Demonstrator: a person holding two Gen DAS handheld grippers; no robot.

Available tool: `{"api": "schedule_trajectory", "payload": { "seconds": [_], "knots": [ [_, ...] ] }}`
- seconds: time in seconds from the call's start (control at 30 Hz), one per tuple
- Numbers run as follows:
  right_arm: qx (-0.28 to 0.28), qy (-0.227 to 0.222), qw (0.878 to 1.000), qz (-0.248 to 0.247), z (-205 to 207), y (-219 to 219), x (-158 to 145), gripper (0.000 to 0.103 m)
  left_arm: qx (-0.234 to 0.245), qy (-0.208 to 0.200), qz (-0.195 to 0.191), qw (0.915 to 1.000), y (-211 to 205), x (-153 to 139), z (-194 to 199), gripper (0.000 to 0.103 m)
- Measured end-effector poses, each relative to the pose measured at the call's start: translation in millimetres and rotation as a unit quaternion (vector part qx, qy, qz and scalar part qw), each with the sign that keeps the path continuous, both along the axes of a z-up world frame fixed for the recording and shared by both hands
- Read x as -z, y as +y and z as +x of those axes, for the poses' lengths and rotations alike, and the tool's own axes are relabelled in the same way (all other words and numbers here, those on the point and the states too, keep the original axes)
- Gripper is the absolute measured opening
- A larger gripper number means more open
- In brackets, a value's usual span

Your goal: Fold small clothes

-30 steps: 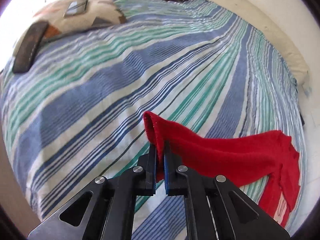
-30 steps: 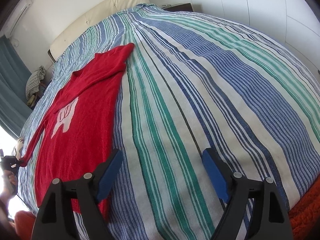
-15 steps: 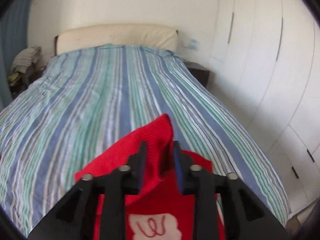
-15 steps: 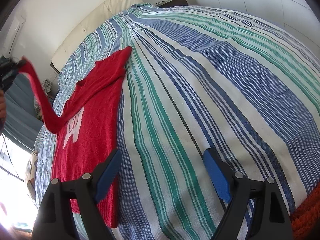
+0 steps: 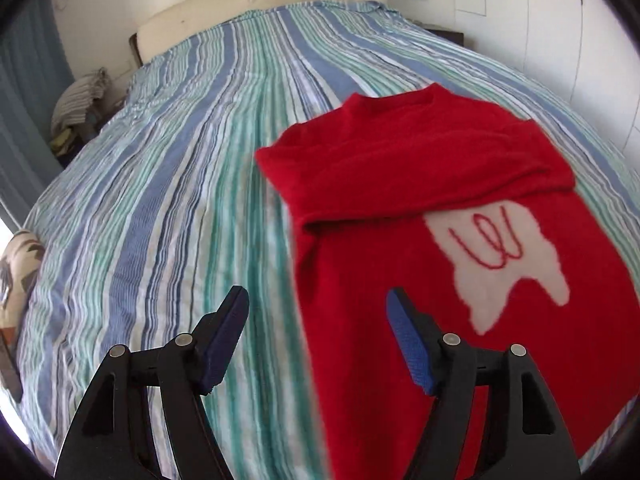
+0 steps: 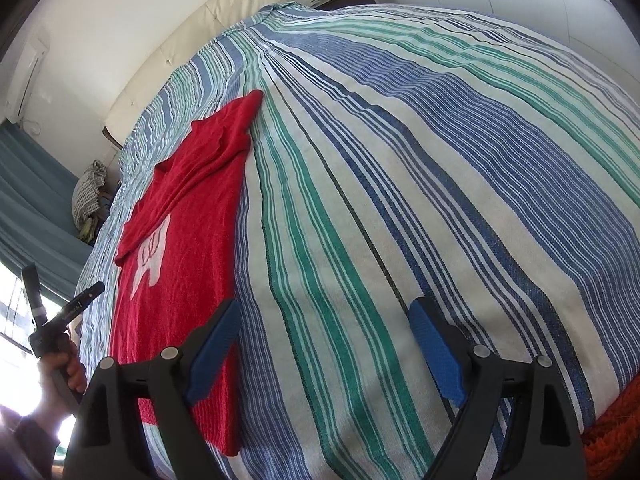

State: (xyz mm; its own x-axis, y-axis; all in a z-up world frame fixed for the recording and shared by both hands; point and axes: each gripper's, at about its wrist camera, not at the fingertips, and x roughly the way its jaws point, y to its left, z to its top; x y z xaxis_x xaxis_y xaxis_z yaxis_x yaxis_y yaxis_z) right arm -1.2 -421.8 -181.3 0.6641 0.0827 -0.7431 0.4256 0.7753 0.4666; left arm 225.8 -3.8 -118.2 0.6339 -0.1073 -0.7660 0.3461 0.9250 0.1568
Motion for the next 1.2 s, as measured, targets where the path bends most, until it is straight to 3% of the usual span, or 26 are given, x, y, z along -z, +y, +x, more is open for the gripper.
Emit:
{"api": "schedule_trajectory", "payload": {
  "seconds": [0.13,0.2,0.23,0.27,0.3,0.37,0.47,0.67,0.8,0.87,0.9,0.93,1.2],
  "knots": [
    [-0.001,0.002,1.000,-0.008,0.9,2.7,0.2,0.086,0.007,-0.024,0.030,0.9992,-13.8,15.2,24.7,0.075],
    [-0.003,0.002,1.000,-0.013,1.6,4.3,0.1,0.086,-0.019,-0.027,0.053,0.9981,-23.6,29.0,46.5,0.075],
    [-0.003,0.003,1.000,-0.016,2.4,4.9,0.2,0.086,-0.040,-0.026,0.063,0.9969,-23.6,37.6,57.6,0.065],
    [-0.004,0.004,1.000,-0.019,2.8,5.8,0.2,0.086,-0.062,-0.025,0.065,0.9957,-20.6,44.9,67.9,0.048],
    [-0.004,0.005,1.000,-0.022,3.1,6.6,0.2,0.086,-0.077,-0.014,0.041,0.9961,-12.6,49.2,76.5,0.004],
    [-0.006,0.008,1.000,-0.030,4.1,8.9,0.5,0.086,-0.111,-0.006,-0.001,0.9938,4.3,54.8,79.2,0.004],
    [-0.008,0.011,0.999,-0.037,6.0,9.3,1.9,0.087,-0.103,-0.024,0.006,0.9944,2.5,60.1,61.9,0.004],
    [-0.018,0.014,0.999,-0.043,11.8,11.7,3.6,0.092,-0.098,-0.009,-0.018,0.9950,11.2,58.7,58.7,0.009],
    [-0.021,0.014,0.999,-0.046,12.8,11.6,4.3,0.092,-0.092,-0.004,-0.014,0.9957,16.6,55.7,50.5,0.015],
    [-0.021,0.017,0.998,-0.053,13.4,14.1,4.1,0.092,-0.104,0.001,-0.005,0.9946,26.1,52.3,42.1,0.044],
    [-0.021,0.018,0.998,-0.055,13.5,14.7,3.8,0.092,-0.116,-0.005,0.001,0.9932,33.2,48.6,35.4,0.068],
    [-0.020,0.018,0.998,-0.056,13.7,15.0,3.4,0.092,-0.129,-0.017,0.002,0.9915,41.9,43.2,26.4,0.075],
    [-0.012,0.009,0.999,-0.047,6.4,13.7,0.9,0.092,-0.189,0.011,-0.081,0.9786,107.1,14.1,-55.8,0.083]
  ]
}}
